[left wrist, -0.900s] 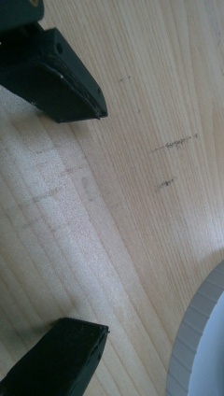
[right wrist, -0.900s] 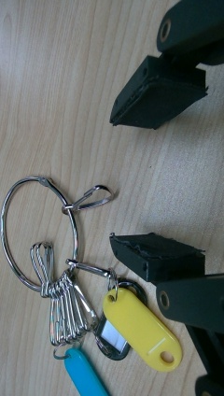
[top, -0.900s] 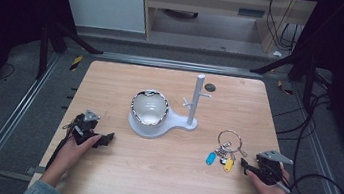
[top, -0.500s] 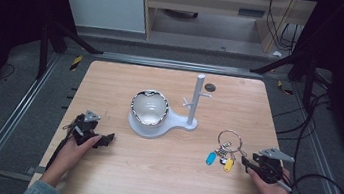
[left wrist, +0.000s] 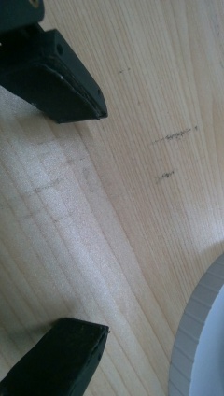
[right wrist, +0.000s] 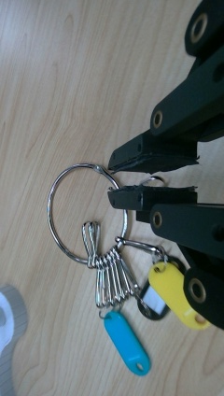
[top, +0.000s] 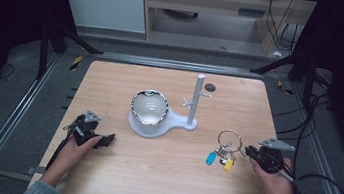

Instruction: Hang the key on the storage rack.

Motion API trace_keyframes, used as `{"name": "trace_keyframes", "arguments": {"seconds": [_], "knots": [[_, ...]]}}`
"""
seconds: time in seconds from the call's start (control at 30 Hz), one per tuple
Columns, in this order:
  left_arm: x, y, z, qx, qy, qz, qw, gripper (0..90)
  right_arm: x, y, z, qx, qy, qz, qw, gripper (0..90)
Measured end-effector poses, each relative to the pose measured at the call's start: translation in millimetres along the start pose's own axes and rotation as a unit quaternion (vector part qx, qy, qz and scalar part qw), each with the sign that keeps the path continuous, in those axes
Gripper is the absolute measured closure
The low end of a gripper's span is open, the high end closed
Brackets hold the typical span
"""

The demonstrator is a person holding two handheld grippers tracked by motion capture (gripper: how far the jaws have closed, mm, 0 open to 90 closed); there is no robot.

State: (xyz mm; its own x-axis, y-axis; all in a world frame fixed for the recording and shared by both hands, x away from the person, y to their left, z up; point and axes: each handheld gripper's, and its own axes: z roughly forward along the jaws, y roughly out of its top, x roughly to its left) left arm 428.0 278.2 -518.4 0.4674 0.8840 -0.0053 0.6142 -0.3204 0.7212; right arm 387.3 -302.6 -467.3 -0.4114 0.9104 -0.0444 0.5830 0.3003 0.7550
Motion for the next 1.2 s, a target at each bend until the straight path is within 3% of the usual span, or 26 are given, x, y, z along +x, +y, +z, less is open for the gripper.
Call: {"name": "trace_keyframes", "arguments": {"seconds": [0.13,0.4,0.47,0.63,0.87,1.2], "knots": [[0.0,0.0,0.0,0.000,-0.001,0.000,1.0000,0.0,-7.4,1.8,12.0,0.004,0.004,0.007,1.0000,72.9],[-0.6,0.1,0.1,0.000,-0.001,0.001,1.0000,0.0,-10.9,-3.5,13.6,0.006,0.016,0.019,0.9997,53.1],[-1.1,0.1,0.4,-0.002,-0.002,0.000,1.0000,0.0,-11.7,-3.9,13.5,0.005,0.032,0.020,0.9993,49.9],[-0.9,0.2,0.2,0.000,-0.002,0.002,1.0000,0.0,-8.3,-7.0,22.3,0.026,0.034,0.002,0.9991,62.0],[-1.0,0.3,0.0,0.002,-0.002,0.004,1.0000,0.0,-7.6,-9.1,27.9,0.041,0.031,-0.006,0.9987,68.1],[-1.0,0.3,0.0,0.002,-0.002,0.004,1.0000,0.0,-6.8,-9.7,27.4,0.041,0.027,-0.010,0.9987,77.2]]}}
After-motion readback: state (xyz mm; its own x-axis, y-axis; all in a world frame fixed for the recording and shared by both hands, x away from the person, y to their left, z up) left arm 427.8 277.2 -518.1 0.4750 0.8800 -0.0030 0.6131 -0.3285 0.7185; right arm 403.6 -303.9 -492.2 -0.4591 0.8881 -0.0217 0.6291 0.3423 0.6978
